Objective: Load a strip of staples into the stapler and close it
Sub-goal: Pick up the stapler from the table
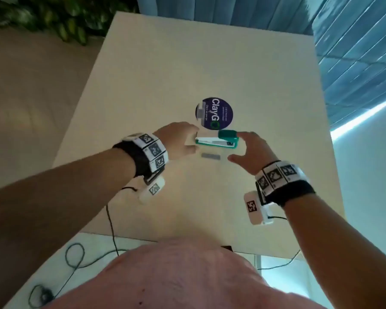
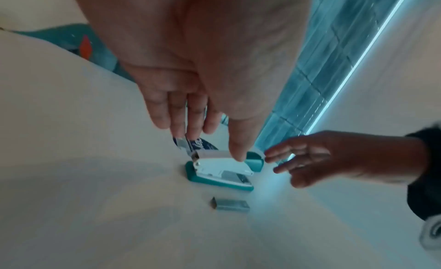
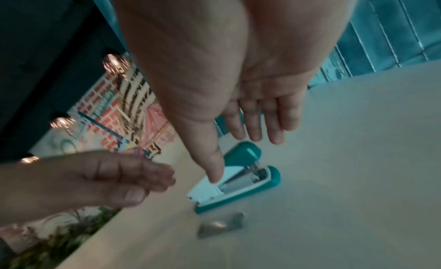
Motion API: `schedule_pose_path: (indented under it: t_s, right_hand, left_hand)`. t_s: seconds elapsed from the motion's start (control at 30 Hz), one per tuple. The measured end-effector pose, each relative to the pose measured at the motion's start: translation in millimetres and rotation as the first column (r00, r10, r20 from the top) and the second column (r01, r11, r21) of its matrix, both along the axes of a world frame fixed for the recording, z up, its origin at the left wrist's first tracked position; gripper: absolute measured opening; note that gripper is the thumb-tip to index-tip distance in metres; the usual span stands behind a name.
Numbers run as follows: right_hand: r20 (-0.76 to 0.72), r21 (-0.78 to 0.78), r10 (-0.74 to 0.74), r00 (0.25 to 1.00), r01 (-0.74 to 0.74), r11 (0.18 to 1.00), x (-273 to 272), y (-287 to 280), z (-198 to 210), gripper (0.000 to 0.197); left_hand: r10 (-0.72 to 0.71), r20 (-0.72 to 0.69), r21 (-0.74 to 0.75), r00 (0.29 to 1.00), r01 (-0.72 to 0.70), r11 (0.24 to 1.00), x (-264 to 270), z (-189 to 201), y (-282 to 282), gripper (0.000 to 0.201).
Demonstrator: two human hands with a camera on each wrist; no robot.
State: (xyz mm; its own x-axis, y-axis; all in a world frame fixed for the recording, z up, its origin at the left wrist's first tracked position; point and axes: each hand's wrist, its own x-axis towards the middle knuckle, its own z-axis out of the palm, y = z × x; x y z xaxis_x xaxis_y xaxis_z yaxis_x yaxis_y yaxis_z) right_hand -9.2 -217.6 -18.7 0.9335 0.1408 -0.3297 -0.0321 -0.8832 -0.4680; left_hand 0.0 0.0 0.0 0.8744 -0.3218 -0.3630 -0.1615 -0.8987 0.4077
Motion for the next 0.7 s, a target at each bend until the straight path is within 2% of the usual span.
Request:
schedule_pose_path:
  t_s: [0.17, 0.3, 0.4, 0.57, 0.7]
  right_hand:
    - [0.082, 0.121, -0.140, 0.987, 0.130, 0.984, 28.2, 4.5, -20.5, 0.056]
    - [0.146, 0.185, -0.181, 0.973, 0.153, 0.971, 40.1, 4.1, -31.0, 0.045]
    - [0.135, 0.249, -0.212, 0.968, 0.174, 0.953, 46.5, 2.5, -38.7, 0.042]
    - [0.070, 0.230, -0.202, 0.977, 0.182, 0.956, 54.7, 5.3, -46.7, 0.040]
    - [0.089, 0.231, -0.199, 0.976, 0.175, 0.957, 57.6, 2.9, -55.5, 0.036]
  left_hand:
    - [-0.104, 0.031, -0.023, 0.994, 0.104, 0.994, 23.3, -12.0, -34.1, 0.038]
    - [-0.098, 0.075, -0.014, 0.992, 0.099, 0.995, 35.3, -23.8, -42.2, 0.031]
    - [-0.095, 0.089, -0.042, 0.991, 0.099, 0.994, 41.9, -31.1, -44.0, 0.022]
    - [-0.155, 0.058, 0.007, 0.986, 0.154, 0.988, 50.3, -33.9, -42.3, 0.029]
    - [-0.163, 0.053, 0.027, 0.985, 0.161, 0.987, 54.0, -34.3, -41.6, 0.031]
